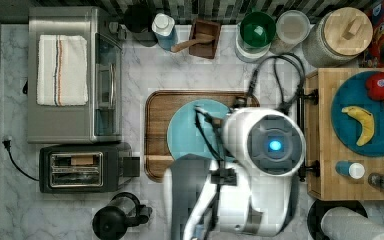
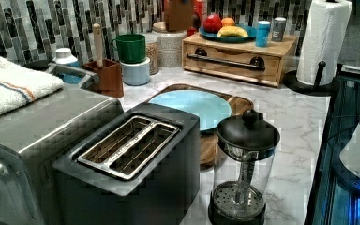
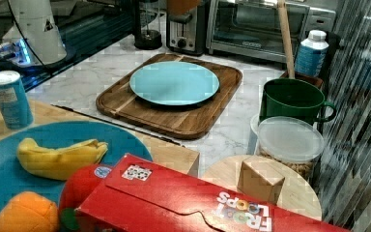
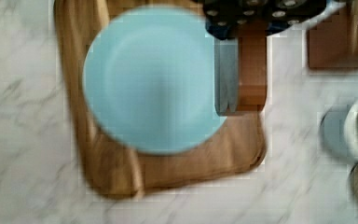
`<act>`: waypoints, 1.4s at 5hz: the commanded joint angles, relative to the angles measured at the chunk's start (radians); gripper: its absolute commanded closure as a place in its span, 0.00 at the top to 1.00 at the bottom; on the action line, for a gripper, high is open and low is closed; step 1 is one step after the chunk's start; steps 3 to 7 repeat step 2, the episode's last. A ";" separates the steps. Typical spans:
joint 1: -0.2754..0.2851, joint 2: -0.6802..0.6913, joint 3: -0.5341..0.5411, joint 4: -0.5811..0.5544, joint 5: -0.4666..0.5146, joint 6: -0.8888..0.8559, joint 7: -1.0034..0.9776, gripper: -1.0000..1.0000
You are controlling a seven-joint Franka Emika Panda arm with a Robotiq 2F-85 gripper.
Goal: Pick up the toast.
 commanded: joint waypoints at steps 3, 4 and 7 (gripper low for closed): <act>0.075 -0.021 0.078 -0.045 0.033 0.001 -0.063 0.00; 0.075 -0.021 0.078 -0.045 0.033 0.001 -0.063 0.00; 0.075 -0.021 0.078 -0.045 0.033 0.001 -0.063 0.00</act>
